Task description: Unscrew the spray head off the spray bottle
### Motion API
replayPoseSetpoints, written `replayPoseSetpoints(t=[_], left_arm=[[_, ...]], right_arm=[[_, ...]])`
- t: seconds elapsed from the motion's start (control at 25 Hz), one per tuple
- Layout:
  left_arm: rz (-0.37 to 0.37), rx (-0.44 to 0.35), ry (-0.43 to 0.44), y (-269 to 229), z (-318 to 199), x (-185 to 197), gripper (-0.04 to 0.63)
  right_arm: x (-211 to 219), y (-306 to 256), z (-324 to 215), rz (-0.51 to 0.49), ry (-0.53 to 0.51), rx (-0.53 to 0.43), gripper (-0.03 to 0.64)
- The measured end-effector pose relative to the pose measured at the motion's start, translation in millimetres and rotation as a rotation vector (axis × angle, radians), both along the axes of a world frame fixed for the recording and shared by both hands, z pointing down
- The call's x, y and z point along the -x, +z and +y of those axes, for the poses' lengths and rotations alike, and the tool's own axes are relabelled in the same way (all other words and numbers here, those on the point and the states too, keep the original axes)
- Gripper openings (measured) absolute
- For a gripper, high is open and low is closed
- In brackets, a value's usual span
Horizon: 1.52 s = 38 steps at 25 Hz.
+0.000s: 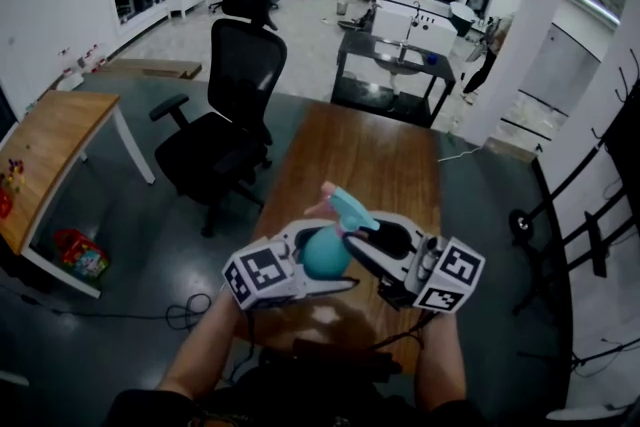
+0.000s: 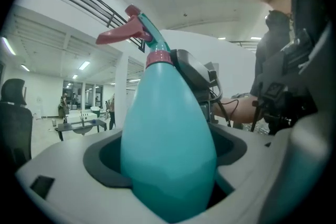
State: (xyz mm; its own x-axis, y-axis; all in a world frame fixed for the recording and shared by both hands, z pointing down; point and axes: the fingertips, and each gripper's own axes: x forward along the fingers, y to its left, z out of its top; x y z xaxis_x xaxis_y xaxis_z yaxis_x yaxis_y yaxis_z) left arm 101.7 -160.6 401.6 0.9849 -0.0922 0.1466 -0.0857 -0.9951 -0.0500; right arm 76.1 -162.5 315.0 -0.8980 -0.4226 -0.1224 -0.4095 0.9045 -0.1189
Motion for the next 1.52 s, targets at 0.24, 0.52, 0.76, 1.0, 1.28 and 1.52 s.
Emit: replayPoseSetpoints(t=[0.24, 0.52, 0.76, 1.0, 1.28, 1.52], left_arm=[[0.033, 0.023, 0.025, -1, 5, 0, 0.437], [0.053, -0.006, -0.193, -3, -28, 7, 0.437], [-0.008, -0.023, -0.372, 12, -55, 13, 0.437], [-0.031, -0.025, -0.442, 16, -61, 17, 0.437], [-0.082, -0.046, -0.503, 21, -68, 20, 0.437], [-0.069, -0.029, -0.408, 20, -57, 15, 0.437]], right_arm=[[-1, 0, 3, -0.034, -0.021, -0.003, 0.14], [-3, 0, -12, -0.032, 0.134, 0.005, 0.158], [8, 4, -25, 0.004, 0.243, 0.019, 0.156], [12, 8, -33, 0.016, 0.326, 0.045, 0.156], [11, 10, -44, 0.049, 0.416, 0.048, 0.139], [7, 11, -38, 0.064, 0.357, 0.035, 0.127]])
